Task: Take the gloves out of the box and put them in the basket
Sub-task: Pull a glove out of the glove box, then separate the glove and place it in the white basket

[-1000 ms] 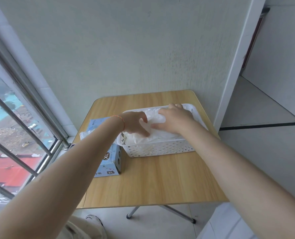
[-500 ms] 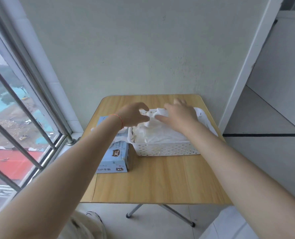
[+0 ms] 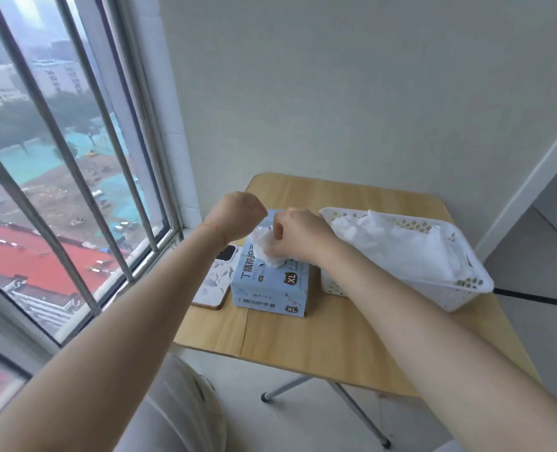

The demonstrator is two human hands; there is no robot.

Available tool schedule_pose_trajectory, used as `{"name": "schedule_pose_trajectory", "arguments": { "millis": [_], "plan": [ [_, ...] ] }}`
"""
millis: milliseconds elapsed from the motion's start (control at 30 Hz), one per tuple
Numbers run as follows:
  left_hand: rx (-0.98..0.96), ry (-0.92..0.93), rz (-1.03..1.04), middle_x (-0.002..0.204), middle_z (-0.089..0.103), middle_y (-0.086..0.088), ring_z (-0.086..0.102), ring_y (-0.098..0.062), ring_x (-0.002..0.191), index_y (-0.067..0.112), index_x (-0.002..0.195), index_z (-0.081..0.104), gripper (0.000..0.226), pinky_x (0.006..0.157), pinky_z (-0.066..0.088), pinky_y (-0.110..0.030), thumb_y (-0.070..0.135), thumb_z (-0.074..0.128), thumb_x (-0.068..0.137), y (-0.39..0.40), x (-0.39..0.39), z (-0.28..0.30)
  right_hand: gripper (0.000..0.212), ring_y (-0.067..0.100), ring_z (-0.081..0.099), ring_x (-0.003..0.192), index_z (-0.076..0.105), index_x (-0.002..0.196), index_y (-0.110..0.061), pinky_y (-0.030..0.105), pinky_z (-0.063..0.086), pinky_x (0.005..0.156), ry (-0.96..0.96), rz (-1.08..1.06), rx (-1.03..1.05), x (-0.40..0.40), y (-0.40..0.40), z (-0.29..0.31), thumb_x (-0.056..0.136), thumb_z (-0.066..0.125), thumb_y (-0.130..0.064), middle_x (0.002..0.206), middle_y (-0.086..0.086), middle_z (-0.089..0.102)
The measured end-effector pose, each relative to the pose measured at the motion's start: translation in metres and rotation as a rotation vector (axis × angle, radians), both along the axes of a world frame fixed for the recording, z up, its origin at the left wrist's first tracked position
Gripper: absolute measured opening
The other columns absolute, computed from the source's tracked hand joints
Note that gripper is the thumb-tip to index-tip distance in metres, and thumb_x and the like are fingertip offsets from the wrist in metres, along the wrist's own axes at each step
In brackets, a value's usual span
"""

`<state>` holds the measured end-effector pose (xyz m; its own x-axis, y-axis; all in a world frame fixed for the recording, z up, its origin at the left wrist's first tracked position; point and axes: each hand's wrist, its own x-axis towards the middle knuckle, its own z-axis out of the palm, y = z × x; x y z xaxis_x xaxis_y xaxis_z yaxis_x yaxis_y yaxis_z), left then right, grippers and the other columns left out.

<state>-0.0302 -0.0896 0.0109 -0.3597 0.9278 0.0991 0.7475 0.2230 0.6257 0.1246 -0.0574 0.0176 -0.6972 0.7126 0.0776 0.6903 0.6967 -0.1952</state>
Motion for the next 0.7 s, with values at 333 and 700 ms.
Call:
{"name": "schedule_pose_trajectory", "arguments": {
  "millis": [333, 700],
  "plan": [
    [0.09, -0.199, -0.09, 0.099, 0.065, 0.005, 0.06, -0.012, 0.078, 0.031, 0.1, 0.07, 0.024, 0.065, 0.046, -0.022, 0.015, 0.057, 0.087, -0.018, -0.005, -0.004, 0.017, 0.012, 0.059, 0.078, 0.069, 0.088, -0.017, 0.024, 0.046, 0.066, 0.488, -0.096, -0.008, 0.007, 0.02, 0.013, 0.092, 0.052, -0.017, 0.084, -0.006, 0.066],
    [0.201, -0.613, -0.069, 0.099, 0.065, 0.0, 0.059, -0.013, 0.086, 0.031, 0.109, 0.064, 0.019, 0.077, 0.05, -0.028, 0.021, 0.064, 0.092, -0.012, 0.007, 0.025, 0.012, 0.026, 0.067, 0.089, 0.059, 0.085, -0.022, 0.037, 0.054, 0.077, 0.993, -0.098, -0.32, 0.017, 0.034, 0.039, 0.096, 0.054, -0.02, 0.094, 0.01, 0.069]
  ]
}}
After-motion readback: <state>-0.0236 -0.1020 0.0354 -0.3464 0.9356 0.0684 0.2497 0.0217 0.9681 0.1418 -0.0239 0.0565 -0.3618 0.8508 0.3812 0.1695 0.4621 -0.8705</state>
